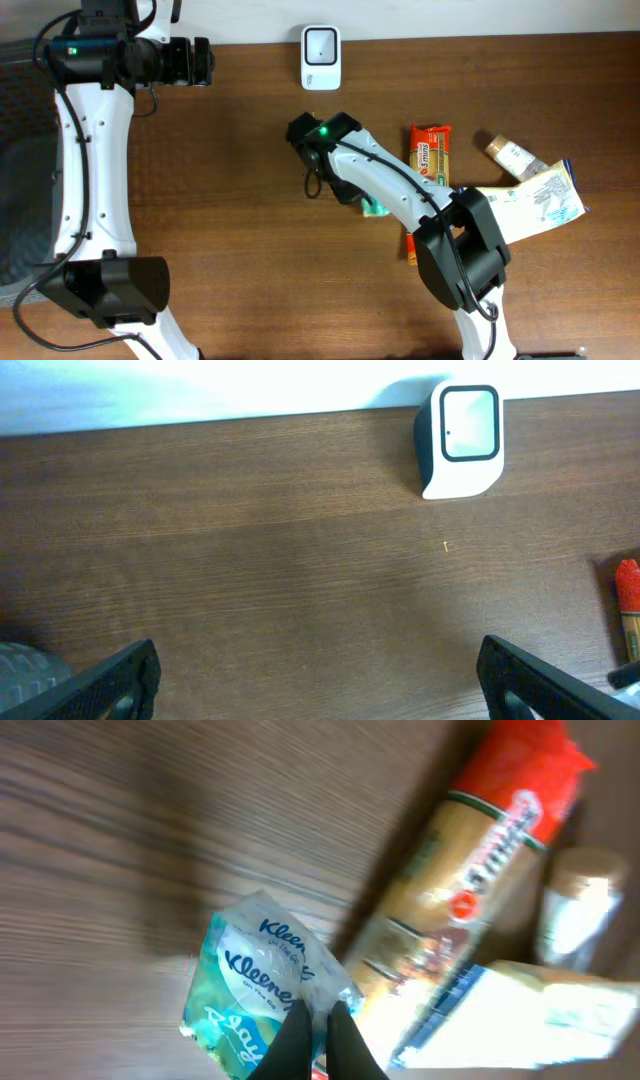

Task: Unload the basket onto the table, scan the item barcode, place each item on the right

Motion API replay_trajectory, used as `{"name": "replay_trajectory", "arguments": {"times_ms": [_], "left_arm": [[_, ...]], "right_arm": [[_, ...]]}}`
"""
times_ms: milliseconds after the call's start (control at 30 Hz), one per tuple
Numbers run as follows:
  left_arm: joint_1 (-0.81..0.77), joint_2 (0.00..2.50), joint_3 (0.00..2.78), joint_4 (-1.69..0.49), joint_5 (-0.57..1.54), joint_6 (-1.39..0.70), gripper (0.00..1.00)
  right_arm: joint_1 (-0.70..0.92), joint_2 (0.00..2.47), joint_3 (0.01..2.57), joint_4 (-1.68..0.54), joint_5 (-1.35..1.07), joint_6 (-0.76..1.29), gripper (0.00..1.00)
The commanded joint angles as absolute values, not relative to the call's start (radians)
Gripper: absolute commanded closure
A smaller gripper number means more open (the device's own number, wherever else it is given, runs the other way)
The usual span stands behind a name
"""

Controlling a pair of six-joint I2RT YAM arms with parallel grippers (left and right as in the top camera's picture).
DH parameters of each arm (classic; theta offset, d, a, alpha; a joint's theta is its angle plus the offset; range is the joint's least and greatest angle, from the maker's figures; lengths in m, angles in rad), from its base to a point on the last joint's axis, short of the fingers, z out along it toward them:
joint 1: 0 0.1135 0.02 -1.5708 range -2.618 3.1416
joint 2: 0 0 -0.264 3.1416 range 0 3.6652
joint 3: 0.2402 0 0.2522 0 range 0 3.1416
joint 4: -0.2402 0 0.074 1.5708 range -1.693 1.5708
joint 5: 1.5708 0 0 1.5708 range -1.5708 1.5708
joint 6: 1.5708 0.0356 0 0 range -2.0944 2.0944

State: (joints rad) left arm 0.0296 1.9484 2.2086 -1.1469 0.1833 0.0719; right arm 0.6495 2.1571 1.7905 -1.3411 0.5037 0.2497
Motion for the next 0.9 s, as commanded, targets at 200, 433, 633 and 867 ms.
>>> {"name": "replay_trajectory", "arguments": {"times_ms": [200, 433, 633, 867], "left_arm": [[0.031, 1.932, 2.213, -1.145, 0.187, 0.088, 0.01], [0.031, 1.932, 2.213, -1.145, 0.187, 0.088, 0.01], [0.031, 1.932, 2.213, -1.146, 0.187, 0.088, 0.01], [0.031, 1.932, 2.213, -1.145, 0.187, 0.088, 0.01]], "right_arm": [[0.683, 2.331, 1.798, -1.352, 0.588, 0.172, 0.96], [0.82, 2.331, 1.811, -1.41, 0.546, 0.146, 0.48], [0.819, 2.289, 1.866, -1.455, 0.424, 0.146, 0.24], [0.706, 2.178, 1.996, -1.525, 0.088, 0.191, 0.29]]}}
